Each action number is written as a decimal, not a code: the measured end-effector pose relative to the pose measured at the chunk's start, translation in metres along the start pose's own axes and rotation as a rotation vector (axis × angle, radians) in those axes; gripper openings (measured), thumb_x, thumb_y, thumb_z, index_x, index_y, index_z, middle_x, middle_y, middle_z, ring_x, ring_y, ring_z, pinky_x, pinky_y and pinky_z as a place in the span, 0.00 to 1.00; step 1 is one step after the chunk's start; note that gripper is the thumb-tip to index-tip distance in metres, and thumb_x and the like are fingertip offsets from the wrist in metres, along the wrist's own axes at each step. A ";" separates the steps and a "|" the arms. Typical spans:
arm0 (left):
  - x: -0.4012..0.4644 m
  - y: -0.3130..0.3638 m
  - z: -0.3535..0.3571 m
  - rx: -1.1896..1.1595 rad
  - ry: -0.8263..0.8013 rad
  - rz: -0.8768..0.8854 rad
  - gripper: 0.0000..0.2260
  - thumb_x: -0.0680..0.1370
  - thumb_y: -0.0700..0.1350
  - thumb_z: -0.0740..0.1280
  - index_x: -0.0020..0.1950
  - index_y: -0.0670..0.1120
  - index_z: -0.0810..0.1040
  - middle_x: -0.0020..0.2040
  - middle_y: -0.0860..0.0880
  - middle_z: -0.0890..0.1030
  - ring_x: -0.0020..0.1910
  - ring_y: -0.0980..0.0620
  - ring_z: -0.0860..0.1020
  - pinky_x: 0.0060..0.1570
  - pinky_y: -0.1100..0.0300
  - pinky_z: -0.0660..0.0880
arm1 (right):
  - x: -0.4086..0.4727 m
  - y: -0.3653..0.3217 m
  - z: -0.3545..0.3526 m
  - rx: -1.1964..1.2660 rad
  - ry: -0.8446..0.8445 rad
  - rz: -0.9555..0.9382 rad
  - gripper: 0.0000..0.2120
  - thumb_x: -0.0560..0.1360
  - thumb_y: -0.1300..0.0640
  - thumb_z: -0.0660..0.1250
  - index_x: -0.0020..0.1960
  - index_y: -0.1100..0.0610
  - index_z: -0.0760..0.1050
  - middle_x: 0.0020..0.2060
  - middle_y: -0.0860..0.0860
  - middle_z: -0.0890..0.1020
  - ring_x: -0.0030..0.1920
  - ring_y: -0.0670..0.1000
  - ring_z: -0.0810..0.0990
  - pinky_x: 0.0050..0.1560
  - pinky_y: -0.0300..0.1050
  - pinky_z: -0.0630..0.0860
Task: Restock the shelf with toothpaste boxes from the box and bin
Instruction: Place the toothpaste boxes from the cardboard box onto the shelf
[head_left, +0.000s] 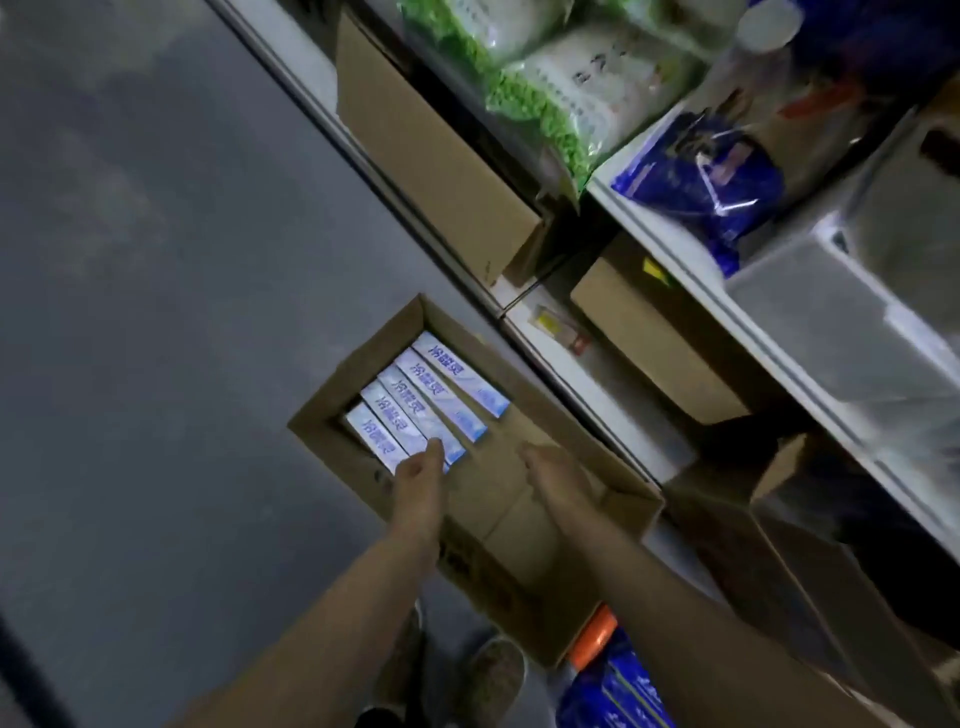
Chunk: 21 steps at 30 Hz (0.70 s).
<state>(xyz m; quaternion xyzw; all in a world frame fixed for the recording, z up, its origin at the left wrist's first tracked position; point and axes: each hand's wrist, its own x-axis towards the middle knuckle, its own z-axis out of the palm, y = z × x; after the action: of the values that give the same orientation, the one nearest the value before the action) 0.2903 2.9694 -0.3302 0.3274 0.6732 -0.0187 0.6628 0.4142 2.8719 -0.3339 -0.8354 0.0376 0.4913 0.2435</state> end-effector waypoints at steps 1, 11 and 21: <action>0.018 -0.010 0.001 0.015 -0.002 0.000 0.17 0.82 0.59 0.60 0.60 0.48 0.73 0.54 0.51 0.75 0.55 0.48 0.75 0.65 0.49 0.71 | 0.018 0.007 0.010 -0.004 -0.018 0.004 0.13 0.81 0.43 0.59 0.47 0.51 0.75 0.46 0.51 0.78 0.51 0.57 0.79 0.52 0.47 0.72; 0.168 -0.073 0.027 0.081 -0.029 0.013 0.29 0.81 0.65 0.55 0.76 0.49 0.68 0.74 0.49 0.69 0.70 0.48 0.70 0.71 0.47 0.68 | 0.156 0.044 0.083 0.034 -0.062 -0.045 0.12 0.81 0.44 0.60 0.55 0.50 0.75 0.51 0.48 0.79 0.54 0.53 0.78 0.56 0.48 0.75; 0.216 -0.096 0.048 0.044 0.036 0.061 0.26 0.83 0.63 0.53 0.76 0.51 0.68 0.73 0.51 0.71 0.70 0.48 0.70 0.72 0.47 0.66 | 0.222 0.057 0.114 0.149 -0.141 -0.106 0.36 0.67 0.34 0.65 0.71 0.49 0.72 0.65 0.44 0.78 0.63 0.50 0.77 0.68 0.55 0.72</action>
<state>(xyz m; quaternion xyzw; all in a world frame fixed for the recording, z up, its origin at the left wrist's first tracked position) 0.3081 2.9617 -0.5705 0.3625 0.6742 -0.0073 0.6434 0.4196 2.9119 -0.5864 -0.7791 0.0124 0.5311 0.3327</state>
